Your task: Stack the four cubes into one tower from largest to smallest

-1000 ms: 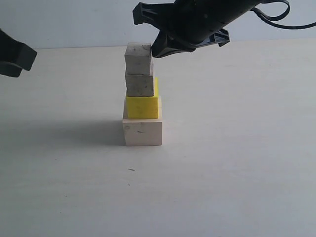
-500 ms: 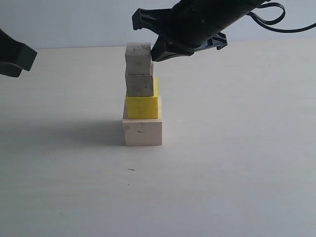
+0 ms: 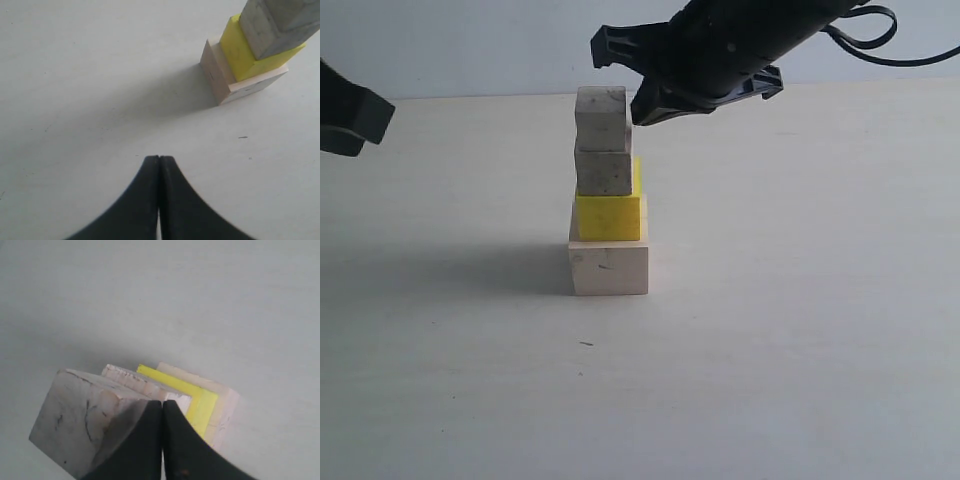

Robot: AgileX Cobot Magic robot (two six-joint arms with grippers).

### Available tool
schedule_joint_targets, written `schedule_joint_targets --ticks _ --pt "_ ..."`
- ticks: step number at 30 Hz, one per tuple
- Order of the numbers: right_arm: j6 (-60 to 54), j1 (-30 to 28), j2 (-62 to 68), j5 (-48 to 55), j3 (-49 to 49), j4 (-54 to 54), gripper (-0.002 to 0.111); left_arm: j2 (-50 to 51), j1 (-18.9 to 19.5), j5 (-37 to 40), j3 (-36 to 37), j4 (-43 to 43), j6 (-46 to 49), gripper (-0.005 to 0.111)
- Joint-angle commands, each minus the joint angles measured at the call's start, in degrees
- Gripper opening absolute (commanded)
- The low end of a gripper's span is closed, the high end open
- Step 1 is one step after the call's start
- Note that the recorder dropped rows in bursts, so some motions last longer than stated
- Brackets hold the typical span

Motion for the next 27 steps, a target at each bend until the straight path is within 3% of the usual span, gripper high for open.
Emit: schedule_joint_targets --ticks 1,6,10,14,16,20,27 --pt "6.27 0.02 -4.45 -0.94 -0.42 -12.84 0.0 -0.75 0.12 -0.65 0.24 -0.32 0.12 0.0" --pt "11.93 0.02 -12.25 -1.08 -0.42 -26.36 0.0 -1.92 0.12 -2.65 0.24 -0.32 -0.13 0.0" --pt "11.61 0.02 -24.73 -7.02 2.23 -26.71 0.0 -8.12 0.12 -14.02 4.36 -0.2 -0.26 0.0" --pt "9.79 0.02 -39.52 -20.59 16.9 -30.56 0.0 -16.57 0.12 -23.96 15.32 1.86 -0.26 0.0" --pt "7.58 0.02 -44.89 -22.7 24.28 -30.56 0.0 -18.78 0.12 -26.45 19.98 2.21 -0.26 0.0" --pt "7.72 0.02 -52.05 -20.27 32.84 -30.15 0.0 -20.13 0.12 -28.7 24.79 2.21 -0.26 0.0" --pt "8.17 0.02 -57.19 -15.99 33.88 -28.34 0.0 -20.13 0.12 -29.17 25.01 2.21 -0.11 0.0"
